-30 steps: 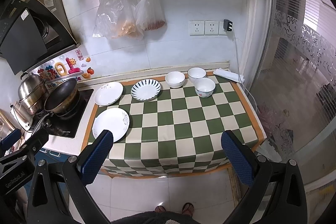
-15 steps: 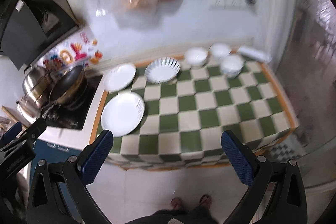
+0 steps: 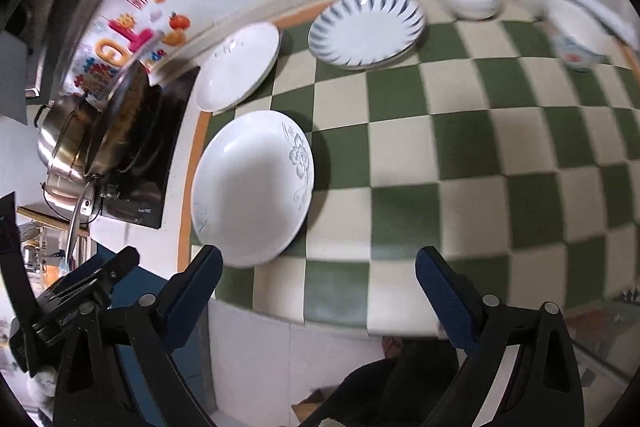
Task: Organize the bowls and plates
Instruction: 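Move both tools to the grey-floral white plate and grip its rim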
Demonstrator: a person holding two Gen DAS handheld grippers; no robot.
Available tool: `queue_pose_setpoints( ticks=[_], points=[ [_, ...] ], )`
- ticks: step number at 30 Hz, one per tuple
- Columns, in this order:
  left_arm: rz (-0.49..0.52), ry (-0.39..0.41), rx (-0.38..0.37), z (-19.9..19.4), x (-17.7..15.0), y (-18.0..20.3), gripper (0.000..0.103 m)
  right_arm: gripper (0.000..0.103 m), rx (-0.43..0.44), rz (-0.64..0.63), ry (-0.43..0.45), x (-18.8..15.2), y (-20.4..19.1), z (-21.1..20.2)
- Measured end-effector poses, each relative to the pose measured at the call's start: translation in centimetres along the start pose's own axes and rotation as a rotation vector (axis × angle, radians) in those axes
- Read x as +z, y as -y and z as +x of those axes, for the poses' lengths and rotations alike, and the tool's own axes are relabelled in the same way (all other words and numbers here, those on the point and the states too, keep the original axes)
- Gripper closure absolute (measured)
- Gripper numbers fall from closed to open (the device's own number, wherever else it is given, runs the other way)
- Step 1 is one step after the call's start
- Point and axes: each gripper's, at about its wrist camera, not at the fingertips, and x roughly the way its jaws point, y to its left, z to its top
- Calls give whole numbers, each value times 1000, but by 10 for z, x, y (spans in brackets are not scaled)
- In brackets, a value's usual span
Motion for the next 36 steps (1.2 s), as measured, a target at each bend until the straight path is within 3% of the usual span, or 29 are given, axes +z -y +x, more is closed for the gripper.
queue_pose_setpoints(
  ticks=[7,14,19,20,25,27,29,36],
  points=[
    [-103,-165,-43,78,44,-15,9,10,34,-38,-154,63,1,90],
    [-144,-261,-59,125,60,-25,10,18,91,-60,-282,98,2,156],
    [-158,-303,-102,141,63,-29,26,23,114,-61,-360,105,-4,184],
    [-154,-305,-106,142,63,-30,27,28,122,-60,-375,107,-5,192],
    [-129,-313,-175,151,59,-32,56,52,131,-59,-395,107,-11,206],
    [-119,-304,-195,150,56,-35,65,72,135,-61,-404,104,-14,211],
    [-117,-299,-211,147,52,-38,69,79,132,-66,-408,99,-18,210],
    [-115,-266,-226,140,43,-39,74,88,104,-68,-354,93,-13,205]
  ],
)
